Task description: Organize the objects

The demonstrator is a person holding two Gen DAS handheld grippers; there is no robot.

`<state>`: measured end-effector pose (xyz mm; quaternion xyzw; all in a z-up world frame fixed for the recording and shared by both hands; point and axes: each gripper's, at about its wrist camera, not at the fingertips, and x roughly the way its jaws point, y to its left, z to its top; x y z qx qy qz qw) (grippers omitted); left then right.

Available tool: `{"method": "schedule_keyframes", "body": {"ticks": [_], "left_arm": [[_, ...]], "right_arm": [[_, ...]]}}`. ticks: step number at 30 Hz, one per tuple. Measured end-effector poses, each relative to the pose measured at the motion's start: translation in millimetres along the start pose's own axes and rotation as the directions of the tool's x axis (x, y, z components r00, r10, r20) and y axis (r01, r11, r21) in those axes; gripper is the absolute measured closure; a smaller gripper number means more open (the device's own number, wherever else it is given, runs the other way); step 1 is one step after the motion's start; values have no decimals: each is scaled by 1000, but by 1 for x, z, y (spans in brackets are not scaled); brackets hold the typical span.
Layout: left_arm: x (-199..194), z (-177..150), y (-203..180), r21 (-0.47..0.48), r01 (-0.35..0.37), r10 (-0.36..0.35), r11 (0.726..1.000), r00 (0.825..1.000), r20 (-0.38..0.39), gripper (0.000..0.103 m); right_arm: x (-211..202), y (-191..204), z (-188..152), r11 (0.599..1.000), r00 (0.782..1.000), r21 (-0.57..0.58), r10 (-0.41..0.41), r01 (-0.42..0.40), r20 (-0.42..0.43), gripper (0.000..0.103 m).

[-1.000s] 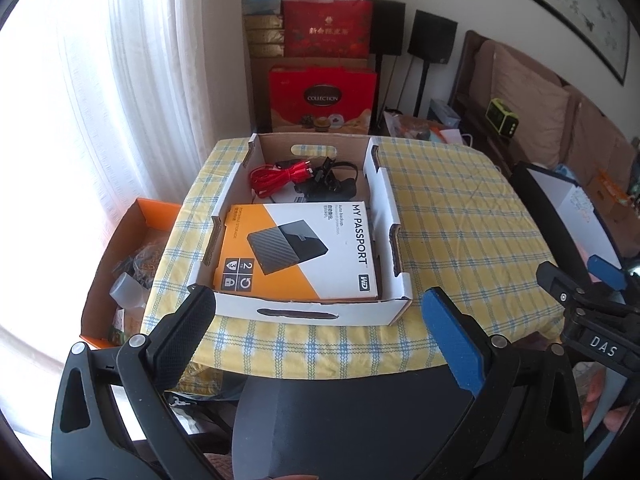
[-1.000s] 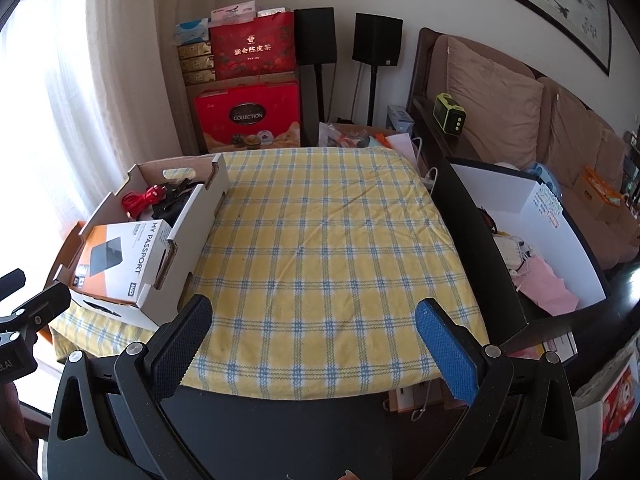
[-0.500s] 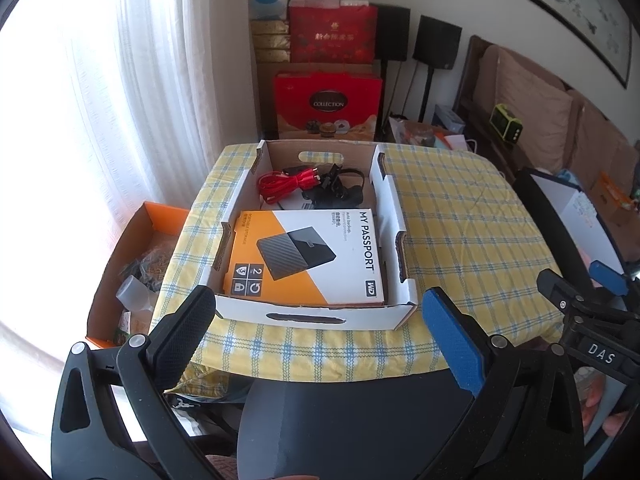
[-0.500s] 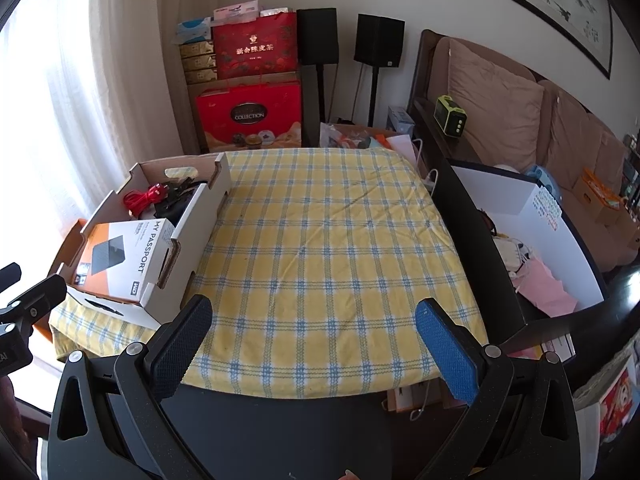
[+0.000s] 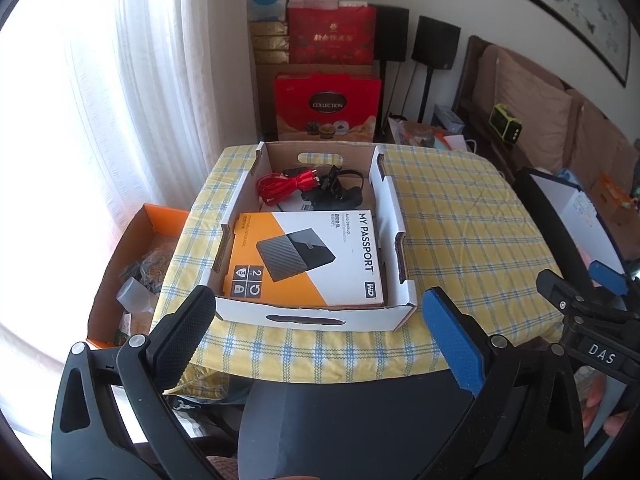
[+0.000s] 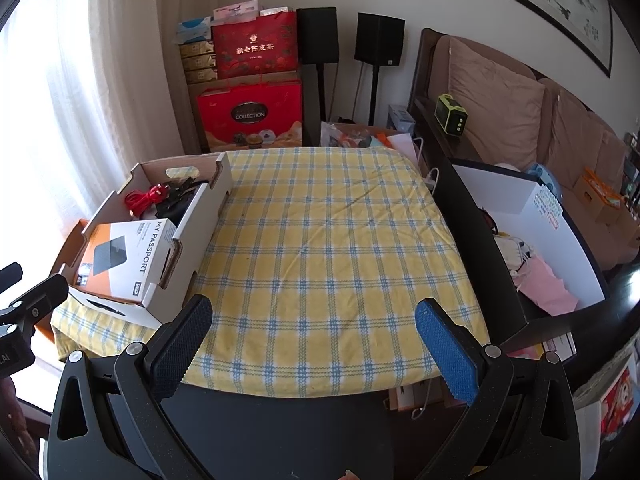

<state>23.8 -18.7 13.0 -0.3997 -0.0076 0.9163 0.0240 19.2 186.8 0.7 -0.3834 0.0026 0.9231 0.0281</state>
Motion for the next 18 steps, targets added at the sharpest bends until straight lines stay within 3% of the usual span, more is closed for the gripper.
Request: {"method": "schedule_keyframes", "body": {"ticks": [18], "left_arm": [[-1, 0, 0, 8, -13, 13, 1000, 1000, 2, 0]], "right_arm": [[0, 0, -2, 1000, 1000, 9, 14, -14, -8, 1]]}}
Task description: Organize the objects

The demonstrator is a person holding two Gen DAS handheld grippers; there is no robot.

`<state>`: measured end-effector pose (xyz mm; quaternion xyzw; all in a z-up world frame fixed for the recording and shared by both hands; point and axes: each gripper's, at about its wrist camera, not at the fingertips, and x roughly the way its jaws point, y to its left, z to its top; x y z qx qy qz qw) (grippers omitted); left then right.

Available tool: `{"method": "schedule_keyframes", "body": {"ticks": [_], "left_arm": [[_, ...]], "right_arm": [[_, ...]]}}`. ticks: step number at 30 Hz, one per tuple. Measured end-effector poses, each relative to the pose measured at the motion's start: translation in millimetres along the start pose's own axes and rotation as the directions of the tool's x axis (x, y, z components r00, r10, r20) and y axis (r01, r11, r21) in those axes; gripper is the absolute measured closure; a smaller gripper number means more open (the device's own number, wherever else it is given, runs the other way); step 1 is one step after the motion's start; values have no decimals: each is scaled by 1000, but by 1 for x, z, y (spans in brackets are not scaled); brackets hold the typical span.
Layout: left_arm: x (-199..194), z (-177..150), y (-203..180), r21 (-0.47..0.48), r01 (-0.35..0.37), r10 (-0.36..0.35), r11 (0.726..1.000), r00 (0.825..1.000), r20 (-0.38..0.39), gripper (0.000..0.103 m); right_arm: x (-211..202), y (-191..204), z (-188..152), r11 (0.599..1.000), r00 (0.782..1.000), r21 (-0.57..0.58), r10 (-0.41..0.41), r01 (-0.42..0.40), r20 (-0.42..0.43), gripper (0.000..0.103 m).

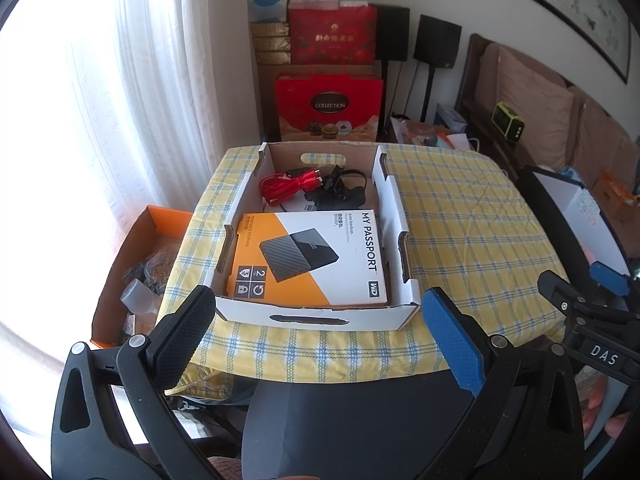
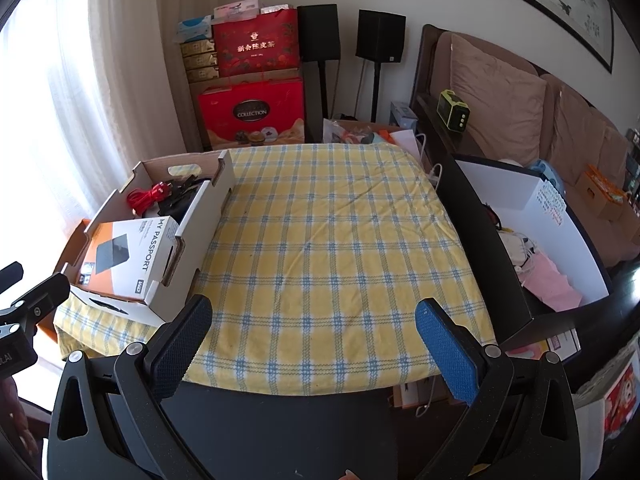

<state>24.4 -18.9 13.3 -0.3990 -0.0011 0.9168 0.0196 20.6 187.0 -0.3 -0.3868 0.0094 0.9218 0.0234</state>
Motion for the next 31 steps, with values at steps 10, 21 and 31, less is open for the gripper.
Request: {"method": "schedule_keyframes", "body": {"ticks": [10, 21, 31], "left_arm": [[0, 0, 0, 0, -1, 1, 1000, 1000, 1, 0], [1, 0, 4, -10, 1, -1, 1000, 1000, -2, 0], [0, 0, 4, -13, 2, -2, 1000, 1000, 2, 0]], "right_arm": [[-1, 0, 0, 1000, 1000, 1, 0, 0, 1, 1], [0, 1, 0, 1000, 1000, 0, 2, -2, 1, 1], [0, 0, 0, 1000, 1000, 0, 5, -5, -3, 1]]}}
